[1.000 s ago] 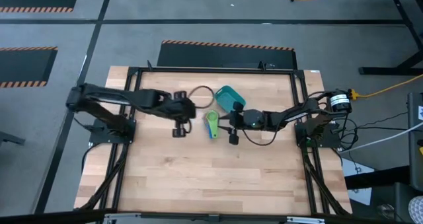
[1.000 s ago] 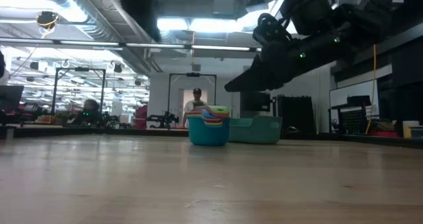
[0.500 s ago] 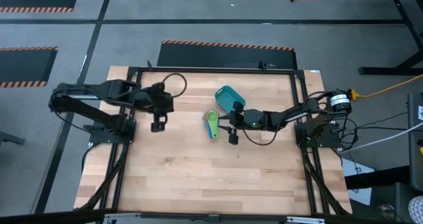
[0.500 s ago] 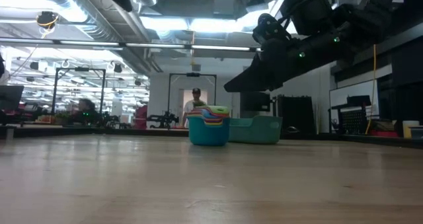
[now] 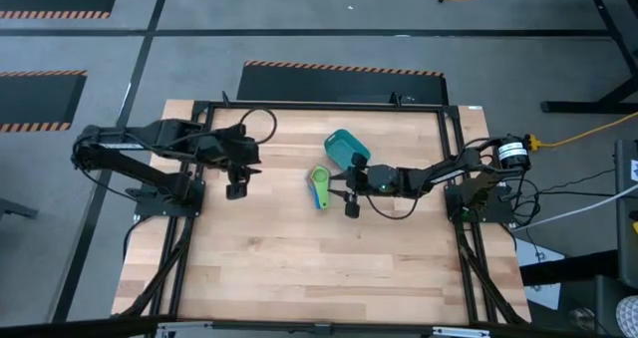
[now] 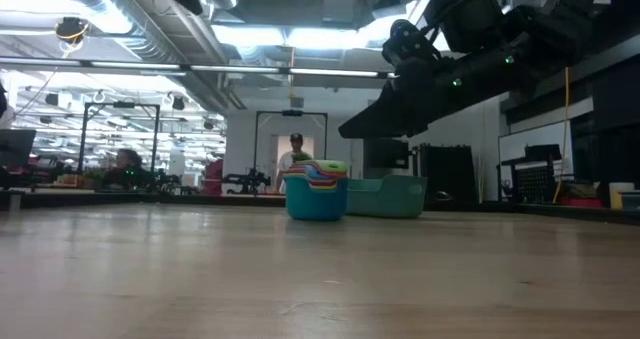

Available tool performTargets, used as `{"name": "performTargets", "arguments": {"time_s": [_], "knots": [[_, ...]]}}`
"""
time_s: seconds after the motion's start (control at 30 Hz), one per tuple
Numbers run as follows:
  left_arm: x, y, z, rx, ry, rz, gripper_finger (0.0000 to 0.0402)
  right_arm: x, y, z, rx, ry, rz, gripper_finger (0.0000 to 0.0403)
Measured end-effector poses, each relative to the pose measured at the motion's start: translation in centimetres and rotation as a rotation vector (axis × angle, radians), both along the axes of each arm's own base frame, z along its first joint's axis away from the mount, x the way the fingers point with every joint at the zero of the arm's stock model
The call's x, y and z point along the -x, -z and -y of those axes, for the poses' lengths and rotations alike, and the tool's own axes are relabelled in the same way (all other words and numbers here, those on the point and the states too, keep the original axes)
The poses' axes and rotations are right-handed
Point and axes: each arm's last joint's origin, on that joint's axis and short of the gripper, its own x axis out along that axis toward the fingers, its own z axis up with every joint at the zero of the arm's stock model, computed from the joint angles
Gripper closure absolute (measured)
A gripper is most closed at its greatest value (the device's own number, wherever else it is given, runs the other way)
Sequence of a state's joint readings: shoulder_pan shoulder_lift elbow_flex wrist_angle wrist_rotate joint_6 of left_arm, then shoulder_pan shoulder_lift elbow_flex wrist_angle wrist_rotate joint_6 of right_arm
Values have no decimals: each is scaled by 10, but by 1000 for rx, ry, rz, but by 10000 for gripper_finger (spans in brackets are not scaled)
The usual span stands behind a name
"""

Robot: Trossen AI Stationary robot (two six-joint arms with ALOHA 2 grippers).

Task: Nest measuring cups in basket
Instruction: Put the nested measuring cups into the green bin

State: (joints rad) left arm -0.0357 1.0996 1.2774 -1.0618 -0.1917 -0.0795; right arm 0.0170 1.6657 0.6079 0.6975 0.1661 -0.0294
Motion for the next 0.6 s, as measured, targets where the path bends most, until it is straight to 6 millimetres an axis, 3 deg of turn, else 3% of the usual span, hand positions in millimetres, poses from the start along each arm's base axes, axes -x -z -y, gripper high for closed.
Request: {"name": "performTargets", "arguments": {"time_s": [0.2,0.6], "knots": [[1,1,1,69,-1,-7,266,0,0,0,1,0,0,221],[0,0,2,51,17,-3,265,0,0,0,-3,1,0,221]]}}
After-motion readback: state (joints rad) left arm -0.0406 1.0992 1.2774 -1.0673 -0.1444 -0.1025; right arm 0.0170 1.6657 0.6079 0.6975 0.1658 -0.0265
